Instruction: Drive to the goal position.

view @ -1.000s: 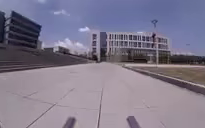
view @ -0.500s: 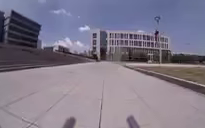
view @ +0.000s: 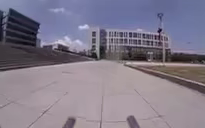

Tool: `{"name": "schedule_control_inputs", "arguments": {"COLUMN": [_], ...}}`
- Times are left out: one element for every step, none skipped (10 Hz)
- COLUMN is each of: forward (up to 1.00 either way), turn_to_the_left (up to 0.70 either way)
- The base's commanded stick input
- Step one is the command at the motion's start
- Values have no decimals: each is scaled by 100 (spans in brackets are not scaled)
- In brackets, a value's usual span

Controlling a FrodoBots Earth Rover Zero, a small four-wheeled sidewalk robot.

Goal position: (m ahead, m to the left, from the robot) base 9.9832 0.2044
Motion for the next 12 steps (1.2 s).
{"name": "schedule_control_inputs", "arguments": {"forward": [100, 100, 100, 100, 100, 100, 100, 100, 100, 100, 100, 100], "turn_to_the_left": [0, 0, 0, 0, 0, 0, 0, 0, 0, 0, 0, 0]}}
